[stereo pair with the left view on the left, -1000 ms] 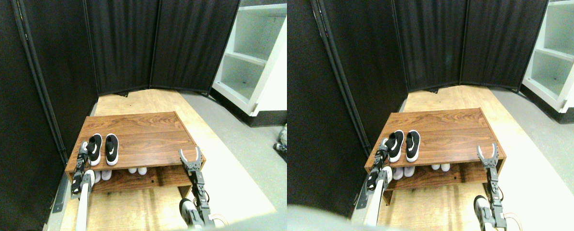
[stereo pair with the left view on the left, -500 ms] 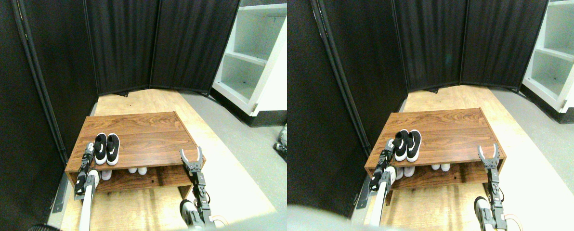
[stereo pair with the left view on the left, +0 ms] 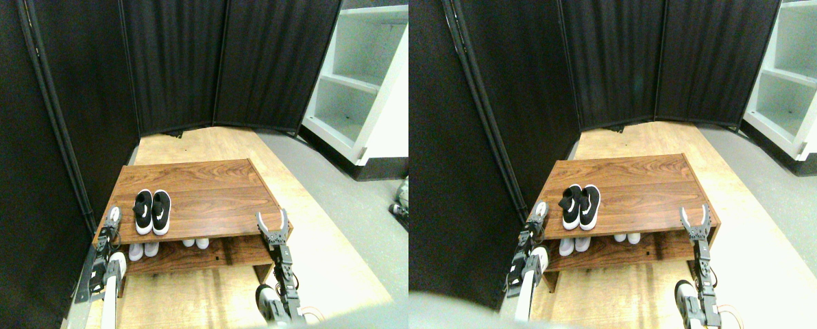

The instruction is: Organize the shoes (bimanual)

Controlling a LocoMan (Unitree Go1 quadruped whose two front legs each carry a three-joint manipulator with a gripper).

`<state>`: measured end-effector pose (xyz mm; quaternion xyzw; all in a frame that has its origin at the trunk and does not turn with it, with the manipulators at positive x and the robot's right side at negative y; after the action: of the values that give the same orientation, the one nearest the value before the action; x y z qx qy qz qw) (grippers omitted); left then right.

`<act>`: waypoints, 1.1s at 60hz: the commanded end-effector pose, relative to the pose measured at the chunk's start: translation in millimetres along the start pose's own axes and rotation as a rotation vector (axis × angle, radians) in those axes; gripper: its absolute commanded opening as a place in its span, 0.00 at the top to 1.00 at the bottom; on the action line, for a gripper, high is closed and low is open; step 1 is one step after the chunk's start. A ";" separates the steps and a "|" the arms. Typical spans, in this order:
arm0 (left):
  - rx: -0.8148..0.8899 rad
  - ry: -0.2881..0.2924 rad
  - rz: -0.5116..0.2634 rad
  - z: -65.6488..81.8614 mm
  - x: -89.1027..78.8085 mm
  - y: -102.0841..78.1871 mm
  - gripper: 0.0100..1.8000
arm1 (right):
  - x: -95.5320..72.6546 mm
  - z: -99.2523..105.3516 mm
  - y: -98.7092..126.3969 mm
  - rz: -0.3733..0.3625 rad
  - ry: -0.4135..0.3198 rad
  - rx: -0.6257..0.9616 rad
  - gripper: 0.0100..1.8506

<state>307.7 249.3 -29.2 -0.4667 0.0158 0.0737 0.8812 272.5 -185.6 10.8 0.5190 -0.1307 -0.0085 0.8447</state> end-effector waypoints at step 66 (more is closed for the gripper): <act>-0.092 -0.087 -0.119 -18.5 -87.1 5.4 1.00 | 0.0 -12.7 -9.0 -0.019 0.057 0.059 1.00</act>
<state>219.3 227.0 -40.9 -0.5129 -0.0334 0.0511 0.8563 275.7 -180.8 -5.0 0.5419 -0.0971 -0.0072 0.8348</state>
